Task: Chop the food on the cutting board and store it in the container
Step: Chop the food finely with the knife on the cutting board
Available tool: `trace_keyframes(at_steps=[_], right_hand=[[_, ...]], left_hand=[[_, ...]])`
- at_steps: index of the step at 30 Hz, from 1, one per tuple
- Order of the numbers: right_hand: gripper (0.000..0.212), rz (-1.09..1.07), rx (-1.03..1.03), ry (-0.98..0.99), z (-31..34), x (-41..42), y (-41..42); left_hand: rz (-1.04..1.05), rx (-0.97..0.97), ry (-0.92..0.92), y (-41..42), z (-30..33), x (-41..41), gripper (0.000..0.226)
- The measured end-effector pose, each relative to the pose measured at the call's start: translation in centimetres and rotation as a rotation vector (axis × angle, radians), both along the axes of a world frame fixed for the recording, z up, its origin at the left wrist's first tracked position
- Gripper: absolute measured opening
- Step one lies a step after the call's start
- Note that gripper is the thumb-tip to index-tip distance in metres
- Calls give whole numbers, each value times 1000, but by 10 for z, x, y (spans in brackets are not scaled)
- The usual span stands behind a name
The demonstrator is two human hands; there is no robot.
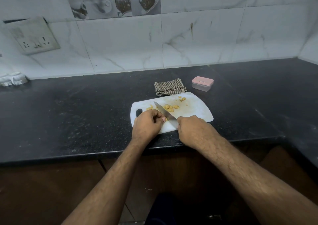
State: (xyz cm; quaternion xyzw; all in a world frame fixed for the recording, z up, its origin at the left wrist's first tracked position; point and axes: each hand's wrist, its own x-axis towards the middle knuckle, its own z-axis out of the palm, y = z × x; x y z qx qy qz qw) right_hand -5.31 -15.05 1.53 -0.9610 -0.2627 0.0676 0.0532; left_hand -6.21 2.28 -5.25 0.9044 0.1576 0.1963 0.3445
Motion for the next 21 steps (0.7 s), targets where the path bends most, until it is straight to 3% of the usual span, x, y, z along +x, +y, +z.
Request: trace_keyframes(at_steps=[21], right_hand=[[28, 3, -15, -3, 6, -15, 1]], left_hand=[[15, 13, 57, -5, 7, -3, 17]])
